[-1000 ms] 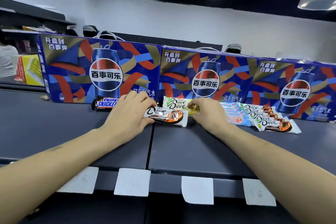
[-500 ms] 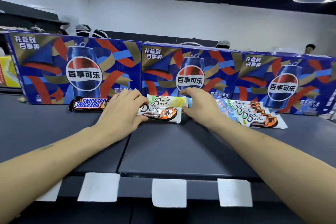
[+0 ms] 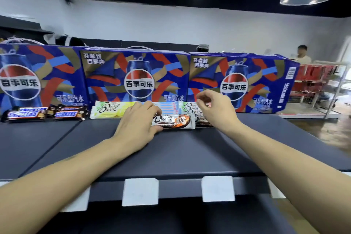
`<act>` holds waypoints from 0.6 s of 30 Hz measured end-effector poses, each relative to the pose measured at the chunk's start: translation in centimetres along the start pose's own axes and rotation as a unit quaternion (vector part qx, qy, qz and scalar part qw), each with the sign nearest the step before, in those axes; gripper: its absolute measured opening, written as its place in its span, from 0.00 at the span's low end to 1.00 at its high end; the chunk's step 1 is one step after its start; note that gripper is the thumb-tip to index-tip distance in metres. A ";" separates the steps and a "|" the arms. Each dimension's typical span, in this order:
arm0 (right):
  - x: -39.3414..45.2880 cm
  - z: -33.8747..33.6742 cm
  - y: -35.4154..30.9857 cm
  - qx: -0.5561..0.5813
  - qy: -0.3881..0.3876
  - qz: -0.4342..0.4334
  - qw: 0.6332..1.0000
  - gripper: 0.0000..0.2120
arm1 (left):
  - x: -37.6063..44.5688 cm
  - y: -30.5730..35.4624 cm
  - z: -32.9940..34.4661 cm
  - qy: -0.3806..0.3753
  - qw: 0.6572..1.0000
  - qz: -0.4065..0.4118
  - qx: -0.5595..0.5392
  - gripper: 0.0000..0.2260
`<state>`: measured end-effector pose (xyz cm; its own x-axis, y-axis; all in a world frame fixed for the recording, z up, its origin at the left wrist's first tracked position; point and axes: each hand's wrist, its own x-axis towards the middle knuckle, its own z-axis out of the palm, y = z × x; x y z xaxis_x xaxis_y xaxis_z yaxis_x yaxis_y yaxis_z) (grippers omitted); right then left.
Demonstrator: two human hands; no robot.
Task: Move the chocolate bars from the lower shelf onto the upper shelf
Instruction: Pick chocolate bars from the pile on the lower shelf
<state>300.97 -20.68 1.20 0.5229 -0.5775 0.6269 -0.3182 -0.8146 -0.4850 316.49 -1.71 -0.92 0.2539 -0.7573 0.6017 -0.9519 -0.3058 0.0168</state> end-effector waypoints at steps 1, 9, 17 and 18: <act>0.0 -0.9 0.9 0.009 0.011 0.012 1.000 0.08 | 0.3 1.0 0.4 0.001 1.000 -0.004 -0.004 0.16; -0.8 -4.7 5.4 0.045 0.017 0.053 0.997 0.07 | 2.8 7.8 2.9 -0.047 0.998 -0.031 -0.026 0.18; -1.5 -5.0 5.3 0.074 0.002 0.046 0.996 0.06 | 4.2 9.5 3.4 -0.091 0.992 -0.087 -0.027 0.21; -1.7 -5.0 5.1 0.078 0.001 0.046 0.996 0.06 | 4.4 9.8 3.4 -0.094 0.991 -0.086 -0.026 0.21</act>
<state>294.48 -24.14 0.74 0.4955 -0.6489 0.5774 -0.2367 -0.7405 -0.6290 308.86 -9.97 -0.79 0.4368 -0.7920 0.4266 -0.8977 -0.4140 0.1504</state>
